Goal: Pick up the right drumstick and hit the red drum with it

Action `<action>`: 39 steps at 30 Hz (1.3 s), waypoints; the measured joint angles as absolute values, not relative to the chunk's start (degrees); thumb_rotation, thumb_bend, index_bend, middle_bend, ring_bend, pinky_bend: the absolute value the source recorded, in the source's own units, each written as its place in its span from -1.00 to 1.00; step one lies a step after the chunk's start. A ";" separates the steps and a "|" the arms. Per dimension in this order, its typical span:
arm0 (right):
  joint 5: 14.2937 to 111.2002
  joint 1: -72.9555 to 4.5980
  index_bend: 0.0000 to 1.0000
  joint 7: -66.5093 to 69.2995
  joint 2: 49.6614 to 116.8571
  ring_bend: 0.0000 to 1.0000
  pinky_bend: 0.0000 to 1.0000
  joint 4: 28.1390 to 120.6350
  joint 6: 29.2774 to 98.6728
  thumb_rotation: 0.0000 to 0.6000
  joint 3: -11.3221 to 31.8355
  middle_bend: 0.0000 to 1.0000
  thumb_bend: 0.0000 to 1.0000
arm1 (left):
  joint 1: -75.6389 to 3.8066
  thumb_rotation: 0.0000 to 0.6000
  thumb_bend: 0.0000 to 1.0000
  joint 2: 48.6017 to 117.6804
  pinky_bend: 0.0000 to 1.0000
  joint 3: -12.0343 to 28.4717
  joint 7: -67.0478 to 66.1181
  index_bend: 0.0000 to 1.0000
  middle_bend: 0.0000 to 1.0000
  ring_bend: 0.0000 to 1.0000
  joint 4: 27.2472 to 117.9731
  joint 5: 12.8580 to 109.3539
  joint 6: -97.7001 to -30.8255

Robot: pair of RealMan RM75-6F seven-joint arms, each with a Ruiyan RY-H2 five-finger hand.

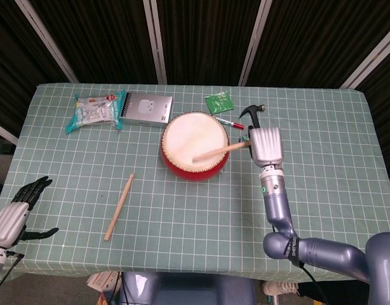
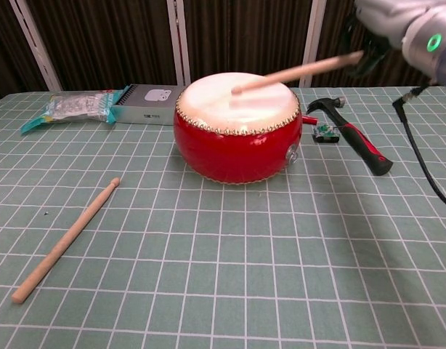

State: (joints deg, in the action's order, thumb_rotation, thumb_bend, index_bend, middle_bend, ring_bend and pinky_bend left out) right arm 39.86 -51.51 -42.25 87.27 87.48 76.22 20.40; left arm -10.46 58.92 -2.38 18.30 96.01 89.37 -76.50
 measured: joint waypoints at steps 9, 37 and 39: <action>34.85 -45.53 0.88 -22.27 79.07 1.00 1.00 99.84 79.12 1.00 37.30 1.00 -0.02 | -10.47 1.00 -1.00 58.95 -0.98 -2.30 18.03 -1.00 -1.00 -1.00 96.44 88.83 -76.09; 49.71 -51.39 0.88 -48.80 92.31 1.00 1.00 75.63 74.53 1.00 9.63 1.00 -0.02 | -10.77 1.00 -1.00 58.43 -0.98 -2.17 19.56 -1.00 -1.00 -1.00 96.66 88.92 -75.58; 51.42 -51.51 0.88 -50.26 93.19 1.00 1.00 74.13 74.82 1.00 8.90 1.00 -0.02 | -10.75 1.00 -1.00 58.45 -0.98 -2.09 19.54 -1.00 -1.00 -1.00 96.68 88.78 -75.60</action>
